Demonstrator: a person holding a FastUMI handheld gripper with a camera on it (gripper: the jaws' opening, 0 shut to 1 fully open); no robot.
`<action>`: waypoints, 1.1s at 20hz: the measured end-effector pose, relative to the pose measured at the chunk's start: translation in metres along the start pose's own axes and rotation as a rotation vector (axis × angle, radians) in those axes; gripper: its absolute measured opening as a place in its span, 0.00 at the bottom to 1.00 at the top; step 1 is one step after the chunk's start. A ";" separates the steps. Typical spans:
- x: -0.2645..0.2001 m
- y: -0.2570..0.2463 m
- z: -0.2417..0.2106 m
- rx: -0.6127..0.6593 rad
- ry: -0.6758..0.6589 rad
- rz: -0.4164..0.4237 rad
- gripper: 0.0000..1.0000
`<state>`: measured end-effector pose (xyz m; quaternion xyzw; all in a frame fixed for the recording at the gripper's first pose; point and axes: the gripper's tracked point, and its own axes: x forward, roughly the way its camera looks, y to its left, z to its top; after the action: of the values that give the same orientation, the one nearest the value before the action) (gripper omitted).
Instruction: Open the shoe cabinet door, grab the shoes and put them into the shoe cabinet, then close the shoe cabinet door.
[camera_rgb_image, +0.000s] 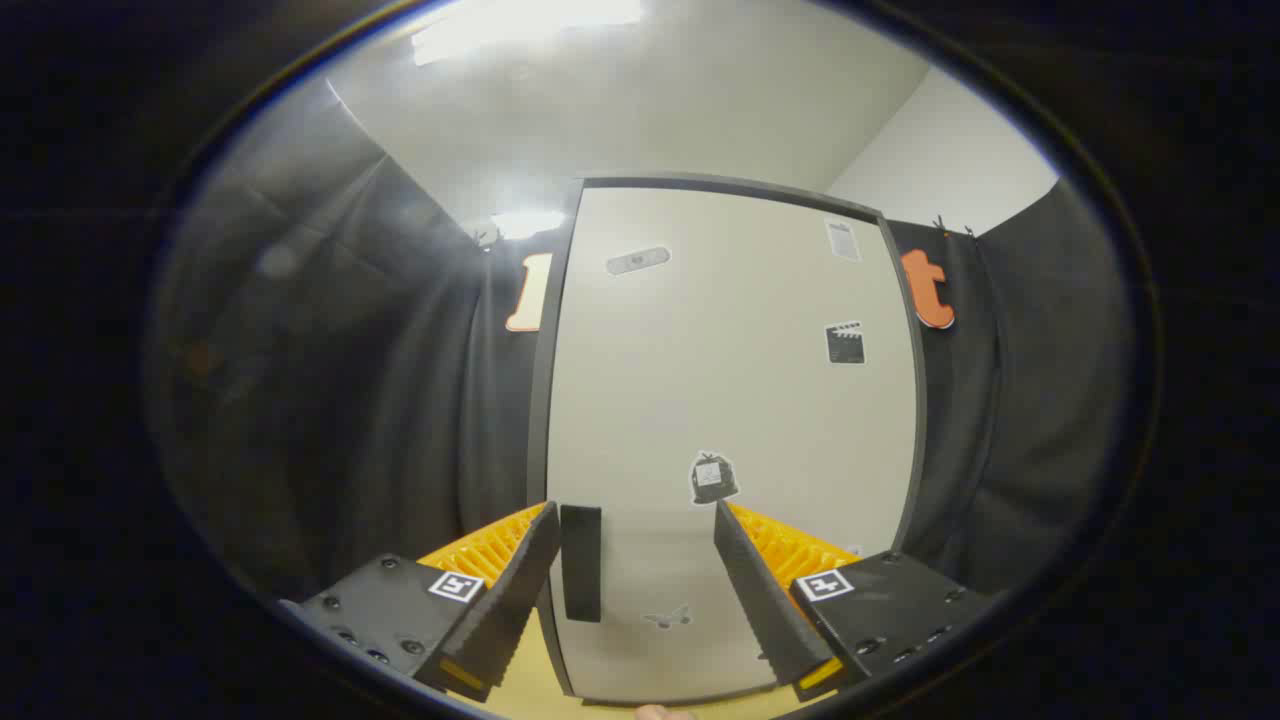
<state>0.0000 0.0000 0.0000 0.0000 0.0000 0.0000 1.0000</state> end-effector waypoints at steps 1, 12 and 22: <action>0.001 0.001 0.000 0.000 -0.002 0.000 0.97; 0.011 0.002 -0.004 0.003 -0.002 -0.010 0.97; 0.024 -0.001 -0.012 -0.003 0.009 -0.027 0.97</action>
<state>0.0236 -0.0005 -0.0121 -0.0016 0.0043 -0.0136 0.9999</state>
